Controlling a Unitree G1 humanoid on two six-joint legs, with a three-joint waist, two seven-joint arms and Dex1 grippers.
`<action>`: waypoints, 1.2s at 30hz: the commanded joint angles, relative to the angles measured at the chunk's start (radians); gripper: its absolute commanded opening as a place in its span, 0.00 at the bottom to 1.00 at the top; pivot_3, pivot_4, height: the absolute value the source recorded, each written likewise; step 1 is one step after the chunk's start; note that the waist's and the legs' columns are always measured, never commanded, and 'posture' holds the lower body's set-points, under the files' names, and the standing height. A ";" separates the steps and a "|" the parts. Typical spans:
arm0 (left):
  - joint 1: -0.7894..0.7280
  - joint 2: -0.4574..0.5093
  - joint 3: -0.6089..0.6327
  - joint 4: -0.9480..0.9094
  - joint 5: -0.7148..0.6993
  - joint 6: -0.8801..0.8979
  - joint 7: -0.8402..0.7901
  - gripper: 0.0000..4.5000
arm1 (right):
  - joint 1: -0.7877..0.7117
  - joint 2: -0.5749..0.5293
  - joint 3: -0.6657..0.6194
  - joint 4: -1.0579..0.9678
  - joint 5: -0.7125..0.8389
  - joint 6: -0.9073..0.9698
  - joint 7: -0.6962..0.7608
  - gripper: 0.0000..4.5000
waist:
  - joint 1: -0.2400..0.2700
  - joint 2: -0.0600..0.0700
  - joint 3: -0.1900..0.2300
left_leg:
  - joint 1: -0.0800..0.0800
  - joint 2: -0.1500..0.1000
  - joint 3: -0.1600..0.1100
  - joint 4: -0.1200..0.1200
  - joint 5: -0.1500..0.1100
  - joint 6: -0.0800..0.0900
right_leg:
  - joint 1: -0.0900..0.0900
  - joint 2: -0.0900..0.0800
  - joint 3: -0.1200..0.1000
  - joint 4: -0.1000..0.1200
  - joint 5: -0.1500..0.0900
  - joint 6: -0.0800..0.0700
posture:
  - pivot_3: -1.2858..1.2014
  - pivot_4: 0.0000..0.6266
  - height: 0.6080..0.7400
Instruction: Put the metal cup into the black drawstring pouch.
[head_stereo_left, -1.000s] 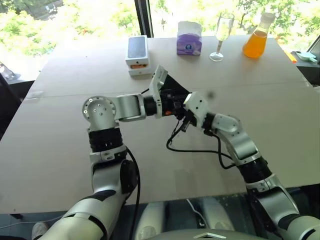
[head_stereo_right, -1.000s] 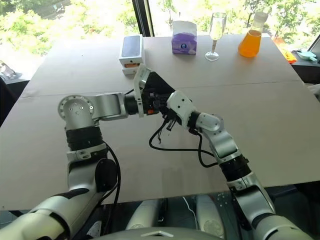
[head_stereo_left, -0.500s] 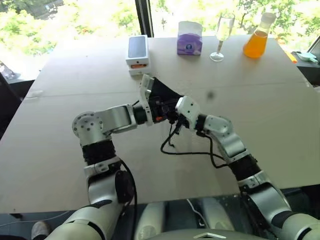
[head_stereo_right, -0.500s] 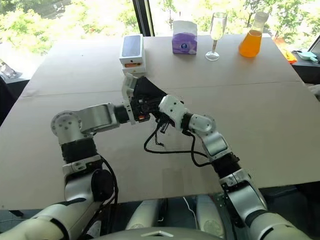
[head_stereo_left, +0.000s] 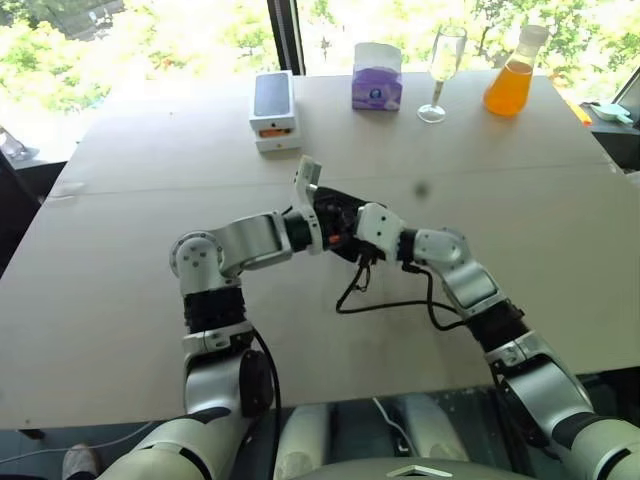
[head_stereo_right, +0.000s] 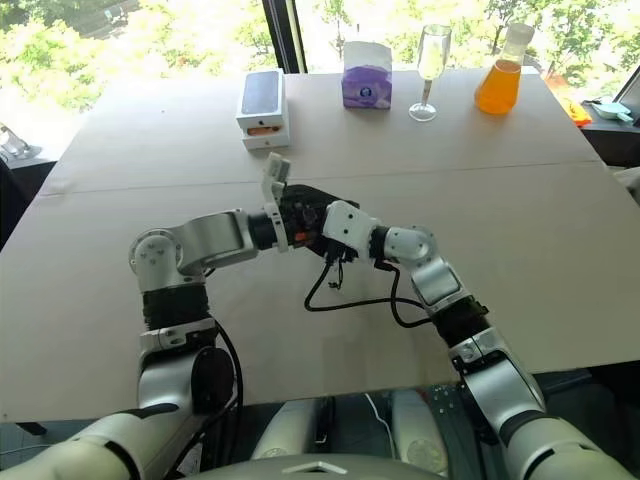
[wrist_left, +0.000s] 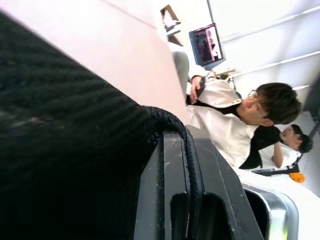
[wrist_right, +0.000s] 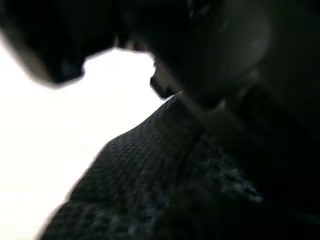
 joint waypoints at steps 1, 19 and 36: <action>0.025 0.026 -0.071 -0.018 0.045 -0.014 -0.044 0.00 | 0.015 -0.047 -0.011 -0.117 0.005 0.031 0.025 0.92 | 0.006 0.000 0.000 | 0.000 0.000 0.000 0.000 0.000 0.000 | 0.000 -0.001 0.000 0.000 0.000 0.000 | 0.52 0.24 1.00; -0.021 0.104 -0.202 0.028 0.336 -0.109 -0.272 0.00 | 0.095 -0.260 -0.038 -0.399 0.029 0.321 0.065 0.97 | 0.014 0.000 0.000 | 0.001 -0.001 -0.002 0.000 0.000 0.000 | 0.002 0.000 0.000 0.000 0.000 0.000 | 0.52 0.24 1.00; -0.045 0.119 -0.185 -0.002 0.483 -0.122 -0.398 0.00 | 0.140 -0.285 -0.154 -0.480 0.076 0.420 -0.050 0.01 | 0.008 0.000 0.000 | -0.001 -0.001 -0.002 -0.002 0.000 0.000 | 0.000 -0.001 0.000 -0.001 0.000 0.000 | 0.52 0.24 1.00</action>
